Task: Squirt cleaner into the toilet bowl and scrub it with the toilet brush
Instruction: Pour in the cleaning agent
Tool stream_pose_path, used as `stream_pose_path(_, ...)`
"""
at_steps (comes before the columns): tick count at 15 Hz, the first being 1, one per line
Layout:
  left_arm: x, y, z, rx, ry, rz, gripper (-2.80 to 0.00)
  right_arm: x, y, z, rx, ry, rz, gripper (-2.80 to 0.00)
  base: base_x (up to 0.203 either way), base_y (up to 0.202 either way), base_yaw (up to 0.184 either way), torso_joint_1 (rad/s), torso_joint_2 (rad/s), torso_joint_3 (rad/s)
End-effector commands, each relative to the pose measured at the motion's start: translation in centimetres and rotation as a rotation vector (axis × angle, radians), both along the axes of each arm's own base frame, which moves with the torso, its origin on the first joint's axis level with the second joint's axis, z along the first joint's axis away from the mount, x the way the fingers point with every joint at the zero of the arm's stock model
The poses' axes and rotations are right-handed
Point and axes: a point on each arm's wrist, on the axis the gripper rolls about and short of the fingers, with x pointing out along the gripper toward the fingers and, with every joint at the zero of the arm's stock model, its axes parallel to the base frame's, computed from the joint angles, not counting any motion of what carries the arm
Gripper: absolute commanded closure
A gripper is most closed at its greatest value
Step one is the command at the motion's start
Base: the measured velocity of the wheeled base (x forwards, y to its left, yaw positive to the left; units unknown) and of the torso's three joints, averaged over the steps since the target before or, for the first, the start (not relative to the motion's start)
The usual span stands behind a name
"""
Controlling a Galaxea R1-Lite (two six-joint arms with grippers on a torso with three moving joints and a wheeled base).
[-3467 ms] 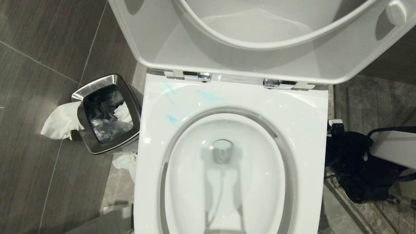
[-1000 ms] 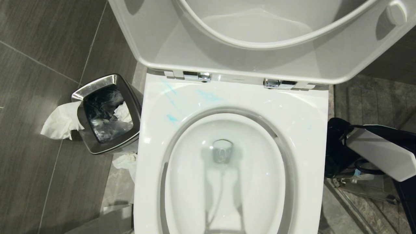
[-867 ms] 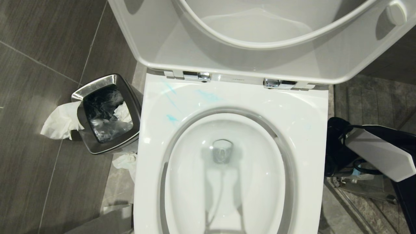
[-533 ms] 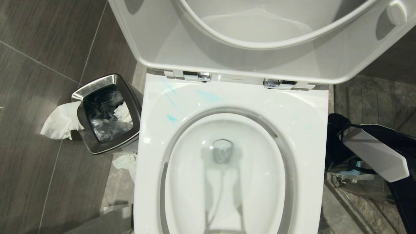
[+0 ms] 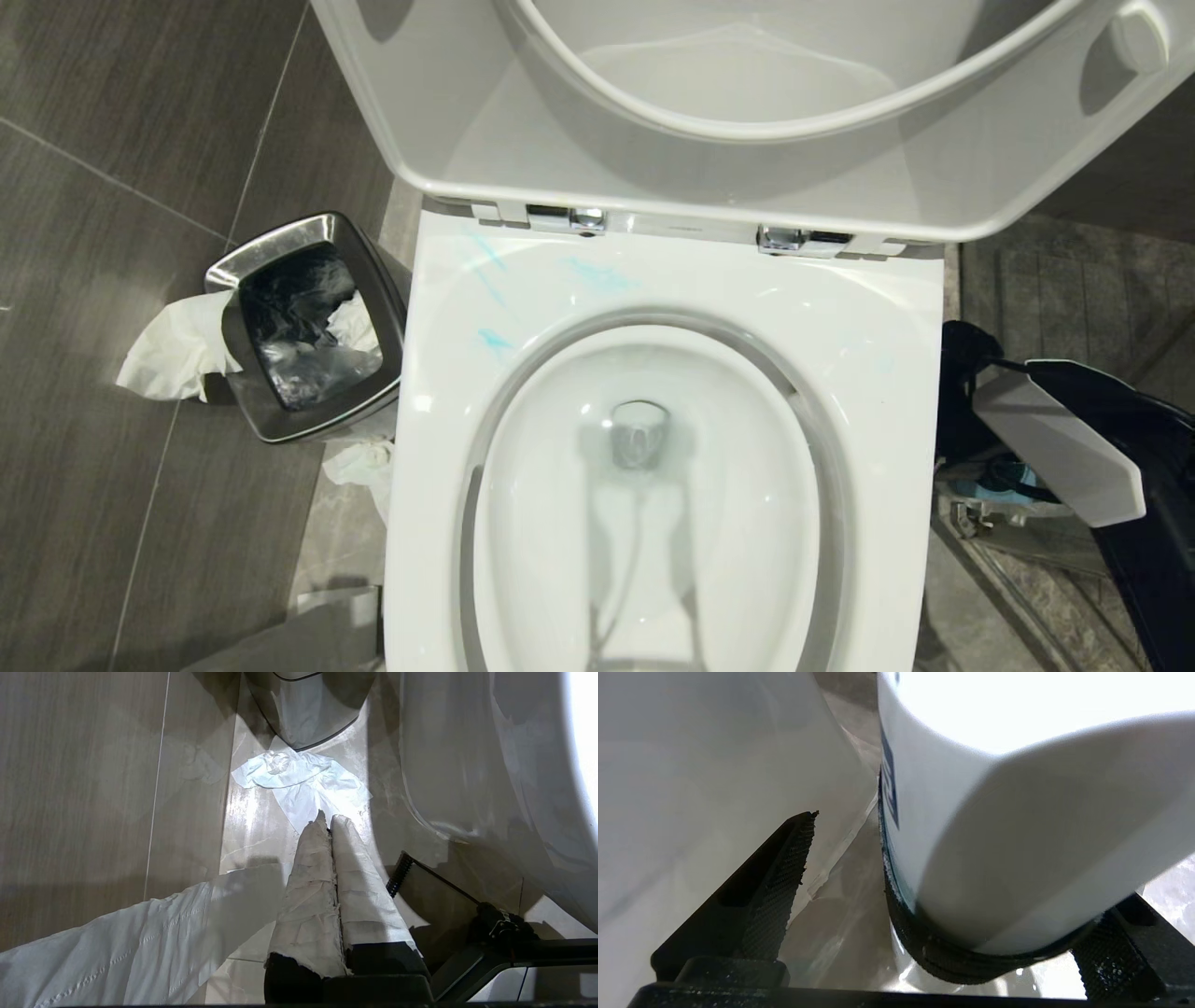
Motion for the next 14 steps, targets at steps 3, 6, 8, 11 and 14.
stream_pose_path(3,0.0,0.0,0.0,0.000,0.002,0.000,0.00,0.4,0.0,0.0,-0.002,-0.033,0.001,-2.80,0.000,0.000,0.000,0.000,0.00,0.000)
stream_pose_path(6,0.0,0.0,0.0,0.000,0.002,0.001,0.00,0.7,-0.1,0.0,-0.001,-0.045,-0.002,-2.80,0.000,0.000,0.000,0.000,0.00,0.000)
stream_pose_path(8,0.0,0.0,0.0,0.000,0.002,-0.001,0.00,0.9,-0.2,0.0,-0.001,-0.058,-0.003,-2.80,0.000,0.000,0.000,0.000,0.00,0.000)
stream_pose_path(11,0.0,0.0,0.0,0.000,0.002,0.000,0.00,1.4,-0.5,-0.1,-0.002,-0.085,-0.009,-2.80,0.000,0.000,0.000,0.000,0.00,0.000)
stream_pose_path(14,0.0,0.0,0.0,0.000,0.002,0.000,0.00,1.8,-0.5,-0.4,-0.002,-0.093,-0.009,-2.80,0.000,0.000,0.000,0.000,0.00,0.000)
